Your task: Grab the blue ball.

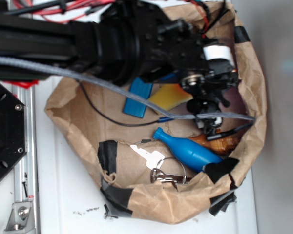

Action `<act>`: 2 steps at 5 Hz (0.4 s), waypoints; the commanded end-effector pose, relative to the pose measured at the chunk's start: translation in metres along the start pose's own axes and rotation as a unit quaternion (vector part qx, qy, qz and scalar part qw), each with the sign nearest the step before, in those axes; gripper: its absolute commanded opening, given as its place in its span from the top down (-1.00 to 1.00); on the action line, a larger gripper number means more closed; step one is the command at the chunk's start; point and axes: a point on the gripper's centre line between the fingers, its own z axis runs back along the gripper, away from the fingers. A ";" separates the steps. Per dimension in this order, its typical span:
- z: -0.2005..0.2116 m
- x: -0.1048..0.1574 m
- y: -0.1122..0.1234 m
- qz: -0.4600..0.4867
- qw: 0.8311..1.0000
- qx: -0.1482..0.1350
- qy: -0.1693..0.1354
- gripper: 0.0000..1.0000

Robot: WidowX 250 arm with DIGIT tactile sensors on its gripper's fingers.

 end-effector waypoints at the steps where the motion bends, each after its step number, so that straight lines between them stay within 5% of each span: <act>1: 0.018 0.038 0.002 -0.050 0.997 0.037 -0.049 1.00; 2: 0.019 0.035 0.004 -0.047 0.997 0.041 -0.046 1.00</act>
